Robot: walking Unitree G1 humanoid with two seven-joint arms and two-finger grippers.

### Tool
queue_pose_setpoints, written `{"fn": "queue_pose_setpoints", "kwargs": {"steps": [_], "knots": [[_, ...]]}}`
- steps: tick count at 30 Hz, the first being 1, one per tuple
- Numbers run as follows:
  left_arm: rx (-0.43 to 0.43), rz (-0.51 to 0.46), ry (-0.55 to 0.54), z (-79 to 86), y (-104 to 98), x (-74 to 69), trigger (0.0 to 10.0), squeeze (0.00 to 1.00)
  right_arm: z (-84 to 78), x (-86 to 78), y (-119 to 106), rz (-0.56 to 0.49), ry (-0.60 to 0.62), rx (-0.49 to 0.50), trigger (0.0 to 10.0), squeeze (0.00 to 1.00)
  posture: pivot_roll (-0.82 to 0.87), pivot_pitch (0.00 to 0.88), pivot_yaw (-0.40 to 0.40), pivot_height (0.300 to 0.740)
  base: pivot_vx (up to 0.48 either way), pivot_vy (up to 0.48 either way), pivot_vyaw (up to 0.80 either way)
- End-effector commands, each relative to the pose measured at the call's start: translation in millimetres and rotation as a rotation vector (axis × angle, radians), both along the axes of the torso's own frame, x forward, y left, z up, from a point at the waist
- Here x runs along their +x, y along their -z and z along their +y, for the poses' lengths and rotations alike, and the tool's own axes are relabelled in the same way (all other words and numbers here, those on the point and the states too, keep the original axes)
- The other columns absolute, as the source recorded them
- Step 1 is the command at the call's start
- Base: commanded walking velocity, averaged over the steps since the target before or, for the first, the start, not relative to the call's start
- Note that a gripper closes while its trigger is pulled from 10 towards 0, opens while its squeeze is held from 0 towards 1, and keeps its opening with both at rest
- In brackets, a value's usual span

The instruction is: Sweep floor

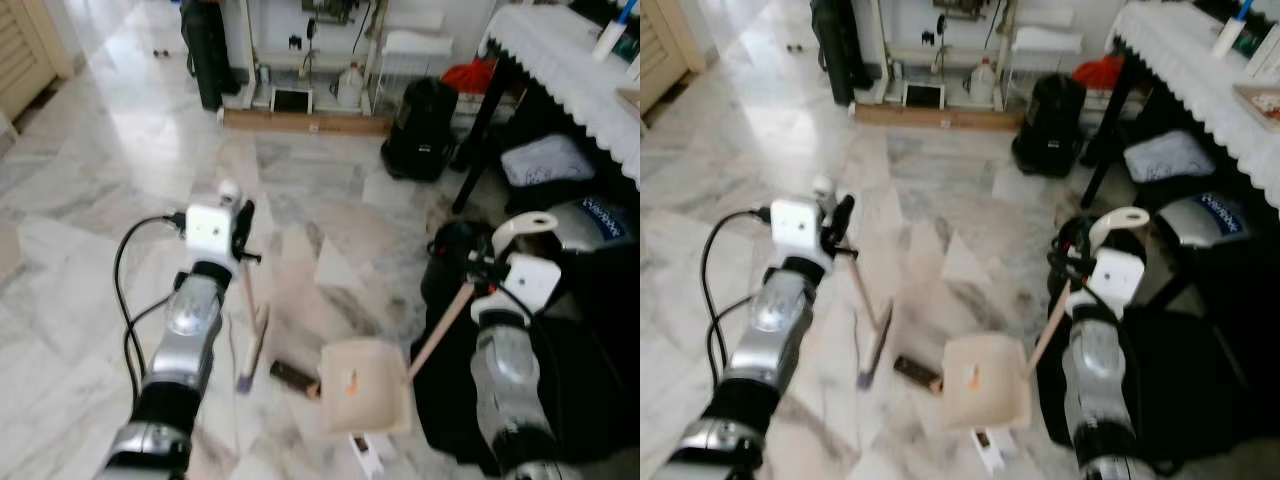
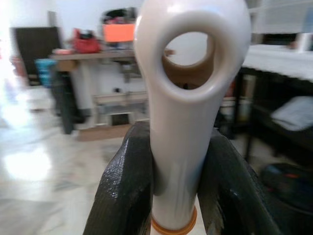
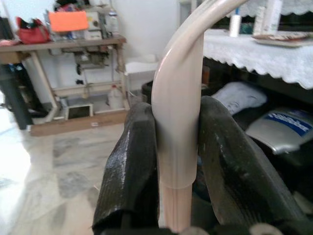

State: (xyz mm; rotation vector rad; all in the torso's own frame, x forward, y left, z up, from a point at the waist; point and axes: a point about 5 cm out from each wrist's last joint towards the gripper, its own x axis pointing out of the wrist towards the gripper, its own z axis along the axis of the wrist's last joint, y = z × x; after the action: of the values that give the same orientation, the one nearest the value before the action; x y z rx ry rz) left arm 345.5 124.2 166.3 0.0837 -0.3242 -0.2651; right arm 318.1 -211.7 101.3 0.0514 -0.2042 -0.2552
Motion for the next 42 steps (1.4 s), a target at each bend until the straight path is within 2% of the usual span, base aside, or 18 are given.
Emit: {"fn": "queue_pose_setpoints", "kwargs": {"steps": [1, 13, 15, 20, 24, 29, 35, 42], "knots": [[-0.012, 0.017, 0.048, -4.2, -1.0, 1.9, 10.0, 0.00, -1.2, 1.4, -8.6, -0.043, 0.004, -0.008, 10.0, 0.00, 0.09, 0.086, -0.063, 0.740, 0.000, 0.000, 0.00], [0.004, 0.107, 0.104, -12.4, 10.6, 15.3, 10.0, 0.00, -2.8, -0.5, -10.2, -0.052, 0.015, -0.009, 10.0, 0.00, 0.08, 0.092, -0.056, 0.740, 0.000, 0.000, 0.00], [-0.029, 0.138, 0.107, -14.1, 16.3, 18.4, 10.0, 0.00, -3.2, -0.8, -10.2, -0.054, 0.017, -0.009, 10.0, 0.00, 0.08, 0.094, -0.056, 0.740, 0.000, 0.000, 0.00], [-0.041, 0.171, 0.091, -14.3, 21.9, 23.4, 10.0, 0.00, -4.0, -2.1, -9.9, -0.055, 0.021, -0.010, 10.0, 0.00, 0.06, 0.098, -0.054, 0.740, 0.000, 0.000, 0.00], [-0.071, 0.167, 0.079, -12.8, 20.3, 26.8, 10.0, 0.00, -5.3, -3.5, -9.7, -0.055, 0.025, -0.011, 10.0, 0.00, 0.06, 0.101, -0.053, 0.740, 0.000, 0.000, 0.00], [-0.056, 0.126, 0.057, -14.4, 13.0, 31.0, 10.0, 0.00, -6.1, -5.6, -9.4, -0.058, 0.029, -0.013, 10.0, 0.00, 0.05, 0.108, -0.052, 0.740, 0.000, 0.000, 0.00], [-0.079, 0.074, 0.014, -14.3, 1.0, 36.2, 10.0, 0.00, -7.2, -10.2, -10.3, -0.067, 0.032, -0.015, 10.0, 0.00, 0.03, 0.123, -0.056, 0.740, 0.000, 0.000, 0.00], [-0.020, 0.158, -0.035, -14.0, 15.3, 37.5, 10.0, 0.00, -8.9, -14.0, -10.4, -0.064, 0.035, -0.023, 10.0, 0.00, 0.00, 0.137, -0.056, 0.740, 0.000, 0.000, 0.00]]}}
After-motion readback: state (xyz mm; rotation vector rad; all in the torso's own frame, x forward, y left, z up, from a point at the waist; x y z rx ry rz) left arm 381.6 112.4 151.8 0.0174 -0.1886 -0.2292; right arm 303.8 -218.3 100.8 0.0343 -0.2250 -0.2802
